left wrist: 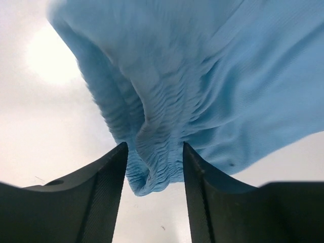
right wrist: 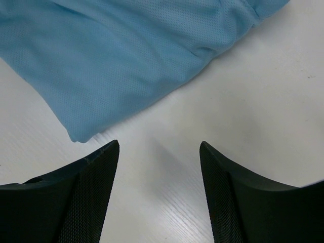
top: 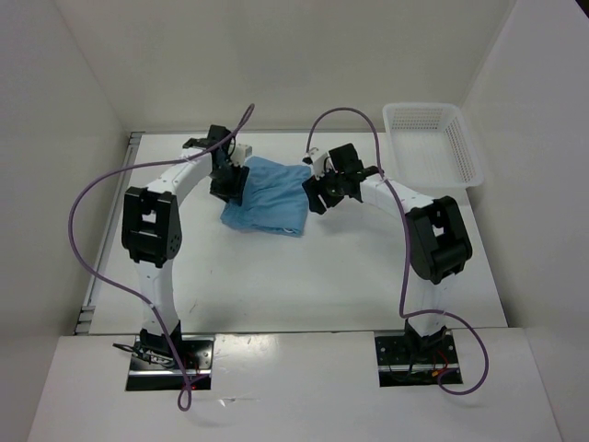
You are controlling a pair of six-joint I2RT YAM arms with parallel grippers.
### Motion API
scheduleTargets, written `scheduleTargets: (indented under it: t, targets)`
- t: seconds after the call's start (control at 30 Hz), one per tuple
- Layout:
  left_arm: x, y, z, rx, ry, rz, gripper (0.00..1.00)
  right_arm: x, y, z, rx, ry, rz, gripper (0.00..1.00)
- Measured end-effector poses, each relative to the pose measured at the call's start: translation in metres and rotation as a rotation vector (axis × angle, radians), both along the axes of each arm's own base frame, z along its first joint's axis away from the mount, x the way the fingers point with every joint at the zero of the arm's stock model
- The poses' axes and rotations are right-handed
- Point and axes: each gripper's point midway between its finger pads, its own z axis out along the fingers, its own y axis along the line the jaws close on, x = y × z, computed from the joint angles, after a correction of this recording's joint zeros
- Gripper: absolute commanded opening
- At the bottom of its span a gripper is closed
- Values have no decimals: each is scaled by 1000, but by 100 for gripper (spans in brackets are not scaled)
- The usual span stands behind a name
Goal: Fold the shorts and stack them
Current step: Fold the shorts
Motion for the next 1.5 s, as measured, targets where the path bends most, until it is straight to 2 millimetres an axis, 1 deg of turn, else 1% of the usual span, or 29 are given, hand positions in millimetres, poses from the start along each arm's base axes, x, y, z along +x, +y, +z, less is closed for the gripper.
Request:
scheduleTargets:
  t: [0.07,0.17,0.23,0.27,0.33,0.37,0.47,0.57,0.6,0.63,0.67,0.73,0.77,0.8,0.87,0.9,0.97,1.0,1.07,1.1,1.17,1.23,1.3,1.33,1.37,1.4,1.43,1.47,1.5]
  targets:
    - [16,-6,22,-37,-57,-3,57,-1,2,1,10,4,4,70]
    - [48,-12,63,-88,-182,-6,60,-5,7,1,18,11,19,70]
    - [65,-16,83,-115,-246,-12,62,-9,15,1,17,11,39,70]
    - [71,-18,86,-124,-267,-14,62,-12,20,1,17,10,54,70]
    - [82,-20,82,-132,-278,-16,62,-20,31,1,16,10,82,70]
    - [85,-21,74,-132,-267,-17,62,-23,36,1,12,7,98,70]
    - [88,-22,34,-121,-195,-14,60,-32,50,0,-8,-9,145,70]
    - [86,-22,0,-112,-128,-11,51,-44,64,-3,-48,-36,191,69]
    - [85,-22,-6,-111,-116,-12,48,-47,68,-5,-62,-42,202,67]
    - [85,-21,-9,-111,-110,-11,40,-51,71,-7,-76,-46,211,67]
    - [85,-21,-10,-114,-108,-11,35,-54,74,-10,-88,-51,220,62]
    - [87,-22,-8,-121,-115,-11,21,-55,76,-16,-116,-69,226,58]
    - [90,-23,-5,-125,-127,-18,9,-54,74,-20,-135,-77,221,53]
    - [91,-24,-4,-130,-131,-12,6,-51,72,-24,-151,-84,215,52]
    - [94,-25,0,-136,-145,-18,5,-44,66,-35,-190,-92,194,46]
    - [95,-26,2,-138,-151,-19,2,-42,62,-41,-211,-94,189,39]
    - [98,-26,5,-139,-162,-20,1,-38,57,-52,-248,-97,181,29]
    - [100,-26,7,-140,-168,-19,0,-36,55,-56,-263,-100,178,20]
    - [104,-27,12,-142,-187,-20,0,-31,53,-55,-282,-127,172,12]
    - [107,-27,15,-142,-198,-20,0,-28,52,-54,-289,-141,170,4]
    - [112,-28,23,-144,-223,-21,0,-25,50,-56,-305,-161,166,0]
    - [119,-28,33,-144,-256,-20,0,-23,48,-56,-315,-175,163,2]
    - [127,-29,45,-146,-293,-20,0,-21,47,-56,-321,-192,163,10]
    - [131,-29,50,-148,-311,-20,0,-20,46,-56,-324,-197,163,23]
    - [134,-30,55,-149,-327,-20,3,-19,47,-55,-325,-200,164,27]
    - [137,-30,59,-152,-338,-22,19,-19,46,-55,-330,-203,169,33]
    - [138,-31,59,-152,-345,-23,30,-19,46,-55,-332,-205,171,42]
    - [140,-31,57,-152,-345,-22,40,-19,45,-55,-335,-206,174,45]
    - [141,-31,54,-150,-345,-25,47,-18,45,-55,-339,-210,174,47]
